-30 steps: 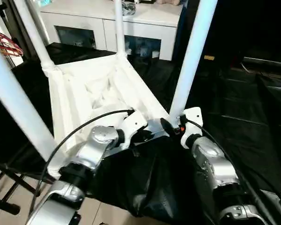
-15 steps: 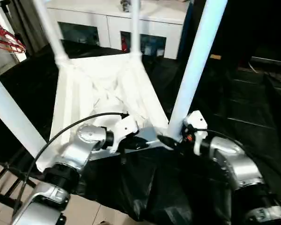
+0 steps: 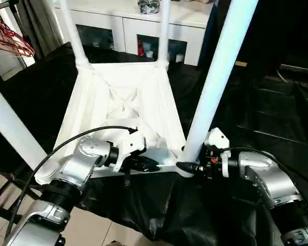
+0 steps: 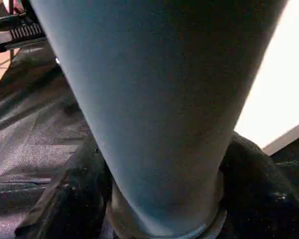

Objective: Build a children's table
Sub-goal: Rotate leg to tighten

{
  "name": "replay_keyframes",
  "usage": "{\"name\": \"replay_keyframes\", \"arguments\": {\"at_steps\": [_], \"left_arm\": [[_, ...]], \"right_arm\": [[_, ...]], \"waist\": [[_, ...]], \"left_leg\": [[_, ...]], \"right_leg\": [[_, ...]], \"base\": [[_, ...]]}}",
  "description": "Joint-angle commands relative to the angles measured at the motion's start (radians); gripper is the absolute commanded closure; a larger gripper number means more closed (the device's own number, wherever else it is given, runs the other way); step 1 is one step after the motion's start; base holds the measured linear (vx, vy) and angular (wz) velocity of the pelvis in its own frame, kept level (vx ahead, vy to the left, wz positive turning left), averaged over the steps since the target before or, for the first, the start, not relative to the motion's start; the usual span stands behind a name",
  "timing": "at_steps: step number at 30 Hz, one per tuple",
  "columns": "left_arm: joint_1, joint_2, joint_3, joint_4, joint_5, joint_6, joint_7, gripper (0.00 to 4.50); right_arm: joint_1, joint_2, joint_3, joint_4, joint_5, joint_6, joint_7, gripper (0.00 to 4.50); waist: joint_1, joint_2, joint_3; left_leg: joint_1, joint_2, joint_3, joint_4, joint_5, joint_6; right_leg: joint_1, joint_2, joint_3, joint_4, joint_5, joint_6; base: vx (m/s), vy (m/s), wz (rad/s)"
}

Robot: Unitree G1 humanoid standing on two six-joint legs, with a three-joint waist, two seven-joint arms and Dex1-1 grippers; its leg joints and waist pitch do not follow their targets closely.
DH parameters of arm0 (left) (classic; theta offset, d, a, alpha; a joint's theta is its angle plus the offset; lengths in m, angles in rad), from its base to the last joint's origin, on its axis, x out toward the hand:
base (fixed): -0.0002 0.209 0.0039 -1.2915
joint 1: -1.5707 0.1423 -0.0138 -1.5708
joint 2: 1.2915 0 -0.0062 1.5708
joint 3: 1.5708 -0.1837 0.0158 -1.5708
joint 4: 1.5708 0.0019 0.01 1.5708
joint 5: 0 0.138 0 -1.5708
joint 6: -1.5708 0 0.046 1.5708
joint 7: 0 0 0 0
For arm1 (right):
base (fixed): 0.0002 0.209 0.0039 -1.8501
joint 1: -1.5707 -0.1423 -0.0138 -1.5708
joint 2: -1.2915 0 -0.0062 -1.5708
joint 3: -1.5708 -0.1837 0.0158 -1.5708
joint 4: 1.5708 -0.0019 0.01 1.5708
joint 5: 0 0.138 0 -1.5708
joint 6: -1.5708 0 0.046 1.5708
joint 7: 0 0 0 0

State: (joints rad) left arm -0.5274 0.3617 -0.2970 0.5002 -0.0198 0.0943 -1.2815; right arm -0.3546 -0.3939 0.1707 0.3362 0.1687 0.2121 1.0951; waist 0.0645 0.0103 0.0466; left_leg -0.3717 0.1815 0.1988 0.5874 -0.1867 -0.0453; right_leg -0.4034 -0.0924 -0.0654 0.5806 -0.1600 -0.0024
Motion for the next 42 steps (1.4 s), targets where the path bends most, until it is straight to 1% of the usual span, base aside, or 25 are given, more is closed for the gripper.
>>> {"name": "replay_keyframes", "arguments": {"at_steps": [1, 3, 4, 5, 7, 8, 9, 10, 13, 16, 19, 20, 21, 22, 24, 25, 27, 30, 32, 33, 34, 35, 37, 38, 42], "left_arm": [[-0.026, -0.037, 0.008, -0.008, 0.009, -0.016, 0.084, 4.5], [-0.034, -0.05, 0.015, 0.008, 0.021, -0.02, 0.124, 4.5], [-0.048, -0.08, 0.028, 0.033, 0.034, -0.01, 0.196, 4.5], [-0.054, -0.09, 0.031, 0.042, 0.041, -0.009, 0.225, 4.5], [-0.056, -0.094, 0.032, 0.045, 0.044, -0.009, 0.235, 4.5], [-0.075, -0.137, 0.042, 0.069, 0.06, 0.008, 0.334, 4.5], [-0.075, -0.137, 0.042, 0.069, 0.06, 0.008, 0.334, 4.5], [-0.079, -0.153, 0.044, 0.075, 0.065, 0.015, 0.365, 4.5], [-0.09, -0.229, 0.055, 0.088, 0.08, 0.05, 0.499, 4.5], [-0.091, -0.268, 0.043, 0.099, 0.098, 0.046, 0.548, 4.5], [-0.088, -0.277, 0.034, 0.096, 0.095, 0.035, 0.532, 4.5], [-0.083, -0.269, 0.029, 0.088, 0.092, 0.03, 0.508, 4.5], [-0.08, -0.264, 0.026, 0.082, 0.09, 0.027, 0.495, 4.5], [-0.075, -0.254, 0.024, 0.075, 0.086, 0.023, 0.476, 4.5], [-0.071, -0.249, 0.023, 0.07, 0.085, 0.022, 0.468, 4.5], [-0.071, -0.249, 0.023, 0.07, 0.085, 0.022, 0.468, 4.5], [-0.058, -0.226, 0.017, 0.046, 0.077, 0.021, 0.427, 4.5], [-0.041, -0.2, 0.011, 0.013, 0.063, 0.016, 0.372, 4.5], [-0.024, -0.171, 0.002, -0.021, 0.047, 0.008, 0.307, 4.5], [-0.021, -0.167, 0.001, -0.027, 0.045, 0.005, 0.295, 4.5], [-0.013, -0.151, -0.004, -0.04, 0.038, 0.001, 0.264, 4.5], [-0.002, -0.129, -0.01, -0.057, 0.028, -0.001, 0.22, 4.5], [0.012, -0.1, -0.018, -0.077, 0.015, -0.005, 0.16, 4.5], [0.012, -0.1, -0.018, -0.077, 0.015, -0.005, 0.16, 4.5], [0.028, -0.045, -0.032, -0.111, -0.013, 0.011, 0.054, 4.5]], "right_arm": [[0.011, 0.047, 0.014, 0.011, -0.004, 0.004, -0.064, 1.84], [0.008, 0.064, 0.006, 0.024, -0.013, 0.007, -0.107, 1.84], [-0.005, 0.102, -0.011, 0.075, -0.06, -0.022, -0.237, 1.84], [-0.008, 0.117, -0.019, 0.091, -0.071, -0.028, -0.28, 1.84], [-0.01, 0.122, -0.021, 0.096, -0.074, -0.03, -0.295, 1.84], [-0.02, 0.178, -0.055, 0.132, -0.08, -0.015, -0.419, 1.84], [-0.02, 0.178, -0.055, 0.132, -0.08, -0.015, -0.419, 1.84], [-0.023, 0.198, -0.067, 0.143, -0.078, -0.01, -0.458, 1.84], [-0.047, 0.301, -0.103, 0.18, -0.094, -0.012, -0.65, 1.84], [-0.076, 0.368, -0.097, 0.222, -0.137, -0.046, -0.786, 1.84], [-0.086, 0.382, -0.07, 0.228, -0.153, -0.081, -0.768, 1.84], [-0.084, 0.386, -0.086, 0.218, -0.128, -0.075, -0.752, 1.84], [-0.083, 0.389, -0.098, 0.212, -0.11, -0.069, -0.746, 1.28], [-0.079, 0.385, -0.105, 0.199, -0.088, -0.059, -0.714, 1.14], [-0.077, 0.384, -0.109, 0.193, -0.078, -0.053, -0.697, 1.09], [-0.077, 0.384, -0.109, 0.193, -0.078, -0.053, -0.697, 0.78], [-0.067, 0.36, -0.099, 0.174, -0.079, -0.051, -0.655, 0.69], [-0.059, 0.326, -0.082, 0.155, -0.089, -0.054, -0.613, 0.65], [-0.046, 0.28, -0.057, 0.119, -0.085, -0.048, -0.534, 0.65], [-0.043, 0.272, -0.052, 0.113, -0.084, -0.047, -0.52, 0.65], [-0.031, 0.241, -0.036, 0.086, -0.075, -0.039, -0.462, 0.65], [-0.016, 0.2, -0.019, 0.054, -0.061, -0.029, -0.388, 0.65], [0.003, 0.145, 0.001, 0.015, -0.04, -0.014, -0.29, 0.65], [0.003, 0.145, 0.001, 0.015, -0.04, -0.014, -0.29, 0.65], [0.028, 0.051, 0.038, -0.029, -0.032, -0.009, -0.12, 0.65]], "waist": [[0.0, -0.005, -0.063], [-0.004, -0.007, -0.061], [-0.005, -0.004, -0.059], [-0.011, -0.005, -0.055], [-0.014, -0.009, -0.056], [-0.018, -0.01, -0.053], [-0.018, -0.007, -0.053], [-0.02, -0.011, -0.055], [-0.025, -0.01, -0.056], [-0.032, -0.01, -0.057], [-0.031, -0.01, -0.059], [-0.03, -0.01, -0.06], [-0.03, -0.009, -0.06], [-0.029, -0.006, -0.06], [-0.03, -0.007, -0.061], [-0.03, -0.006, -0.06], [-0.029, -0.006, -0.06], [-0.031, -0.006, -0.06], [-0.027, -0.005, -0.061], [-0.027, -0.005, -0.061], [-0.026, -0.004, -0.062], [-0.024, 0.001, -0.062], [-0.024, 0.001, -0.066], [-0.023, 0.001, -0.065], [-0.017, 0.0, -0.063]], "left_leg": [[0.016, 0.054, -0.019, -0.07, -0.203, 0.053], [0.018, 0.052, -0.021, -0.071, -0.232, 0.037], [0.018, 0.051, -0.023, -0.074, -0.247, 0.026], [0.02, 0.049, -0.023, -0.076, -0.284, 0.01], [0.023, 0.047, -0.028, -0.077, -0.31, -0.005], [0.02, 0.047, -0.028, -0.079, -0.31, -0.004], [0.024, 0.048, -0.028, -0.079, -0.322, -0.008], [0.023, 0.046, -0.03, -0.078, -0.323, -0.006], [0.021, 0.046, -0.03, -0.08, -0.313, -0.008], [0.02, 0.044, -0.029, -0.08, -0.304, -0.01], [0.015, 0.043, -0.027, -0.078, -0.287, 0.013], [0.015, 0.043, -0.026, -0.078, -0.275, 0.02], [0.015, 0.044, -0.026, -0.077, -0.267, 0.023], [0.015, 0.044, -0.026, -0.078, -0.262, 0.029], [0.014, 0.045, -0.024, -0.078, -0.258, 0.034], [0.014, 0.045, -0.024, -0.078, -0.259, 0.034], [0.012, 0.046, -0.025, -0.079, -0.262, 0.034], [0.008, 0.047, -0.027, -0.081, -0.258, 0.036], [0.017, 0.048, -0.023, -0.077, -0.259, 0.038], [0.017, 0.048, -0.023, -0.077, -0.259, 0.038], [0.013, 0.049, -0.023, -0.077, -0.239, 0.044], [0.015, 0.049, -0.024, -0.077, -0.234, 0.045], [0.013, 0.051, -0.022, -0.073, -0.205, 0.065], [0.012, 0.05, -0.022, -0.072, -0.195, 0.072], [0.013, 0.051, -0.02, -0.071, -0.201, 0.078]], "right_leg": [[0.044, -0.058, 0.042, -0.052, -0.207, -0.253], [0.042, -0.059, 0.042, -0.059, -0.254, -0.243], [0.042, -0.06, 0.042, -0.063, -0.296, -0.228], [0.038, -0.059, 0.041, -0.07, -0.352, -0.212], [0.039, -0.06, 0.04, -0.076, -0.413, -0.184], [0.037, -0.06, 0.041, -0.078, -0.426, -0.174], [0.032, -0.06, 0.041, -0.079, -0.435, -0.174], [0.037, -0.061, 0.039, -0.082, -0.446, -0.167], [0.033, -0.06, 0.04, -0.082, -0.432, -0.165], [0.031, -0.058, 0.039, -0.083, -0.416, -0.165], [0.036, -0.059, 0.041, -0.08, -0.392, -0.162], [0.036, -0.057, 0.042, -0.079, -0.368, -0.165], [0.037, -0.057, 0.042, -0.077, -0.355, -0.169], [0.039, -0.057, 0.042, -0.075, -0.337, -0.176], [0.039, -0.056, 0.042, -0.073, -0.318, -0.184], [0.04, -0.056, 0.042, -0.073, -0.317, -0.185], [0.042, -0.057, 0.041, -0.072, -0.318, -0.189], [0.045, -0.058, 0.041, -0.068, -0.305, -0.191], [0.038, -0.057, 0.043, -0.069, -0.294, -0.201], [0.038, -0.057, 0.043, -0.069, -0.294, -0.201], [0.042, -0.057, 0.044, -0.065, -0.264, -0.209], [0.043, -0.056, 0.043, -0.063, -0.25, -0.211], [0.046, -0.053, 0.043, -0.054, -0.169, -0.231], [0.048, -0.053, 0.043, -0.051, -0.149, -0.244], [0.049, -0.055, 0.042, -0.053, -0.168, -0.256]], "base": [[0.0, 0.0, 0.0], [0.0, 0.0, 0.0], [0.0, 0.0, 0.0], [0.0, 0.0, 0.0], [0.0, 0.0, 0.0], [0.0, 0.0, 0.0], [0.0, 0.0, 0.0], [0.0, 0.0, 0.0], [0.0, 0.0, 0.0], [0.0, 0.0, 0.0], [0.0, 0.0, 0.0], [0.0, 0.0, 0.0], [0.0, 0.0, 0.0], [0.0, 0.0, 0.0], [0.0, 0.0, 0.0], [0.0, 0.0, 0.0], [0.0, 0.0, 0.0], [0.0, 0.0, 0.0], [0.0, 0.0, 0.0], [0.0, 0.0, 0.0], [0.0, 0.0, 0.0], [0.0, 0.0, 0.0], [0.0, 0.0, 0.0], [0.0, 0.0, 0.0], [0.0, 0.0, 0.0]]}}
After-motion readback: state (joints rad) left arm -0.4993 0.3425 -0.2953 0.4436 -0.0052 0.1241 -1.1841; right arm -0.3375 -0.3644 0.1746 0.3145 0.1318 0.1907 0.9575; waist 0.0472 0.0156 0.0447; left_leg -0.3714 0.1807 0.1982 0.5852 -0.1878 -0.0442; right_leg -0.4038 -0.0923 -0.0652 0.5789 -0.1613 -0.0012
